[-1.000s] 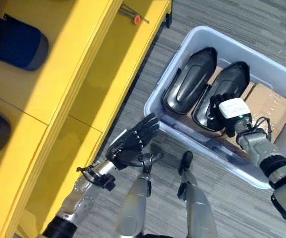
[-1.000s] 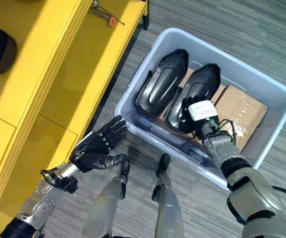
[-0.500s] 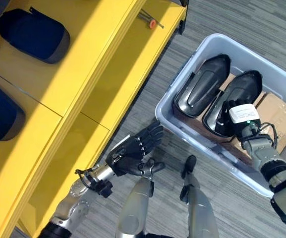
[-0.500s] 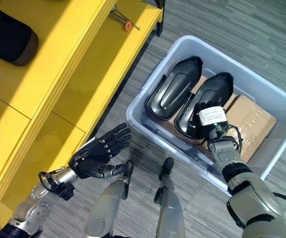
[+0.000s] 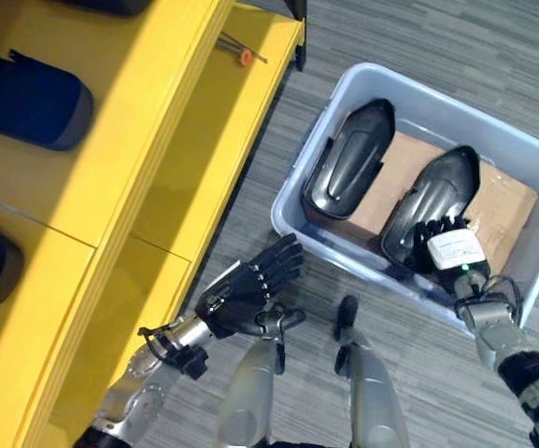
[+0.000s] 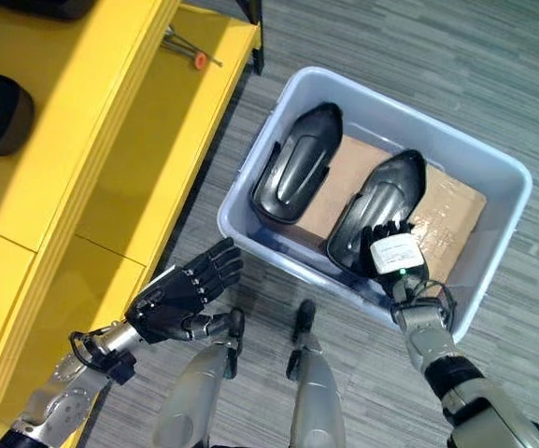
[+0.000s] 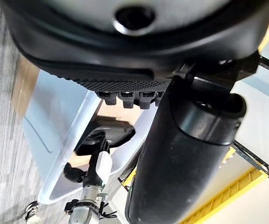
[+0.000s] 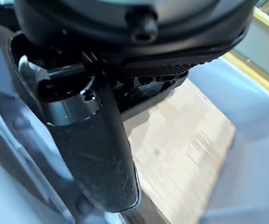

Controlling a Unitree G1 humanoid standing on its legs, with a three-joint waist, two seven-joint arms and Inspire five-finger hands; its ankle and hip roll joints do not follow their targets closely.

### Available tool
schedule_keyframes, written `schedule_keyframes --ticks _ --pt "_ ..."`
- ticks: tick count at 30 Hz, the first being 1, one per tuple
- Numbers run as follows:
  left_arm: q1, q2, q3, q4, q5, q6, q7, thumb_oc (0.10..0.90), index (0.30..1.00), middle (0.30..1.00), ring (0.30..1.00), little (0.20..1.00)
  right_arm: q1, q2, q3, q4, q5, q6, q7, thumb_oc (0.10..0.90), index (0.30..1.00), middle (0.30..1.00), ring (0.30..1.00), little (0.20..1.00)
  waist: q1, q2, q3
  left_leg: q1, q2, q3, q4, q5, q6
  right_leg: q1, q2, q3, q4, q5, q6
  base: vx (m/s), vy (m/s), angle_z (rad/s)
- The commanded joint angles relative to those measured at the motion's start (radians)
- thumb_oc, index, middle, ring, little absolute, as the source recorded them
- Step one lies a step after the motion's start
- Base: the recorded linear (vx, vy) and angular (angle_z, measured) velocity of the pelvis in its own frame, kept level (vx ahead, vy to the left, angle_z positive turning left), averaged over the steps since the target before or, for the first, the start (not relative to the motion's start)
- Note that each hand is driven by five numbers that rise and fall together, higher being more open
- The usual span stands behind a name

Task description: Move parts from the plastic box to the shelf.

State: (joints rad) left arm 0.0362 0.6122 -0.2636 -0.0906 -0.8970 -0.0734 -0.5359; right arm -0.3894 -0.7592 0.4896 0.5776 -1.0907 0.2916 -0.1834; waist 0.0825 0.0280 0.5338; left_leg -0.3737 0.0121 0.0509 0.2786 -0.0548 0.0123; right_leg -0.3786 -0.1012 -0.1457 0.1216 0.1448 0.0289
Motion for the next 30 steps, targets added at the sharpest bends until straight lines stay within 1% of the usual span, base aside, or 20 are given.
schedule_keyframes --ticks 1,2,5,9,11,13,14,19,22,24,25,27,30 --pt "0.026 -0.017 0.050 -0.143 -0.027 -0.099 -0.048 0.900 1.000 1.000 1.000 1.000 -0.030 -0.096 -0.021 0.016 -0.007 0.108 -0.005 0.900 1.000 1.000 1.000 1.000 -0.016 0.030 -0.014 0.072 -0.013 0.011 -0.220 0.079 0.005 0.098 0.037 -0.013 0.092 -0.221 0.020 -0.03 0.010 -0.09" --pt "0.024 -0.017 0.047 -0.141 -0.023 -0.106 -0.050 0.900 1.000 1.000 1.000 1.000 -0.025 -0.093 -0.031 0.016 -0.008 0.125 -0.027 0.900 1.000 1.000 1.000 1.000 -0.020 0.028 -0.014 0.073 -0.013 0.014 -0.222 0.078 0.006 0.098 0.038 -0.009 0.089 -0.220 0.020 -0.04 0.013 -0.09" --pt "0.025 -0.017 0.049 -0.136 -0.020 -0.102 -0.065 0.900 1.000 1.000 1.000 1.000 -0.006 -0.098 -0.049 0.013 -0.030 0.133 -0.004 0.900 1.000 1.000 1.000 1.000 -0.026 0.025 -0.014 0.084 -0.013 0.016 -0.225 0.077 0.005 0.110 0.040 -0.005 0.082 -0.219 0.020 -0.01 0.004 -0.03" --pt "0.019 -0.009 0.045 -0.138 -0.023 -0.096 -0.062 0.900 1.000 1.000 1.000 1.000 -0.003 -0.112 -0.067 0.043 0.032 0.138 -0.030 0.900 1.000 1.000 1.000 1.000 -0.028 0.023 -0.014 0.093 -0.013 0.020 -0.223 0.074 0.006 0.121 0.040 -0.004 0.076 -0.215 0.022 -0.01 -0.006 -0.11" --pt "0.017 -0.008 0.045 -0.139 -0.024 -0.094 -0.064 0.900 1.000 1.000 1.000 1.000 -0.001 -0.115 -0.075 0.044 0.052 0.136 -0.051 0.900 1.000 1.000 1.000 1.000 -0.030 0.023 -0.014 0.098 -0.013 0.021 -0.226 0.075 0.005 0.125 0.041 -0.003 0.072 -0.214 0.023 0.00 0.000 0.02" --pt "0.017 -0.008 0.046 -0.145 -0.025 -0.087 -0.069 0.900 1.000 1.000 1.000 1.000 0.001 -0.114 -0.090 0.034 0.078 0.127 -0.107 0.900 1.000 1.000 1.000 1.000 -0.034 0.024 -0.014 0.103 -0.012 0.025 -0.229 0.075 0.005 0.129 0.041 -0.001 0.067 -0.211 0.024 -0.01 0.002 0.02" --pt "0.016 -0.009 0.045 -0.146 -0.025 -0.084 -0.069 0.900 1.000 1.000 1.000 1.000 -0.001 -0.116 -0.095 0.027 0.082 0.130 -0.117 0.900 1.000 1.000 1.000 1.000 -0.036 0.024 -0.014 0.105 -0.012 0.026 -0.230 0.075 0.005 0.131 0.041 0.000 0.065 -0.210 0.024 0.00 0.000 0.00" --pt "0.004 -0.011 0.040 -0.146 -0.024 -0.085 -0.048 0.900 1.000 1.000 1.000 1.000 0.000 -0.117 -0.127 -0.031 0.081 0.169 -0.079 0.900 1.000 1.000 1.000 1.000 -0.052 0.023 -0.014 0.122 -0.014 0.036 -0.240 0.073 0.003 0.141 0.045 0.015 0.053 -0.208 0.027 0.00 0.007 -0.02" --pt "-0.003 -0.010 0.033 -0.144 -0.028 -0.080 -0.048 0.900 1.000 1.000 1.000 1.000 -0.014 -0.116 -0.122 -0.012 0.125 0.185 -0.095 0.900 1.000 1.000 1.000 1.000 -0.053 0.026 -0.014 0.128 -0.015 0.039 -0.241 0.072 0.003 0.149 0.044 0.017 0.049 -0.208 0.026 0.00 0.008 -0.04" --pt "-0.009 -0.007 0.031 -0.140 -0.030 -0.073 -0.055 0.900 1.000 1.000 1.000 1.000 -0.037 -0.119 -0.118 0.025 0.165 0.180 -0.106 0.900 1.000 1.000 1.000 1.000 -0.051 0.030 -0.014 0.131 -0.017 0.038 -0.241 0.071 0.002 0.153 0.044 0.018 0.045 -0.207 0.026 -0.01 0.000 -0.05" --pt "-0.017 -0.005 0.025 -0.135 -0.030 -0.069 -0.061 0.900 1.000 1.000 1.000 1.000 -0.068 -0.120 -0.108 0.074 0.212 0.160 -0.133 0.900 1.000 1.000 1.000 1.000 -0.047 0.033 -0.014 0.135 -0.018 0.037 -0.242 0.072 0.002 0.158 0.044 0.018 0.040 -0.204 0.026 -0.01 -0.008 -0.05" --pt "-0.034 -0.005 0.010 -0.128 -0.034 -0.065 -0.060 0.900 1.000 1.000 1.000 1.000 -0.131 -0.121 -0.093 0.146 0.266 0.141 -0.154 0.900 1.000 1.000 1.000 1.000 -0.041 0.040 -0.014 0.144 -0.019 0.037 -0.247 0.071 0.001 0.167 0.042 0.017 0.031 -0.201 0.028 -0.02 -0.007 -0.05" --pt "-0.045 -0.005 0.004 -0.134 -0.034 -0.058 -0.051 0.900 1.000 1.000 1.000 1.000 -0.176 -0.119 -0.085 0.174 0.302 0.133 -0.129 0.900 1.000 1.000 1.000 1.000 -0.040 0.045 -0.014 0.148 -0.022 0.038 -0.250 0.071 0.000 0.169 0.041 0.019 0.027 -0.198 0.029 -0.01 0.003 -0.01"
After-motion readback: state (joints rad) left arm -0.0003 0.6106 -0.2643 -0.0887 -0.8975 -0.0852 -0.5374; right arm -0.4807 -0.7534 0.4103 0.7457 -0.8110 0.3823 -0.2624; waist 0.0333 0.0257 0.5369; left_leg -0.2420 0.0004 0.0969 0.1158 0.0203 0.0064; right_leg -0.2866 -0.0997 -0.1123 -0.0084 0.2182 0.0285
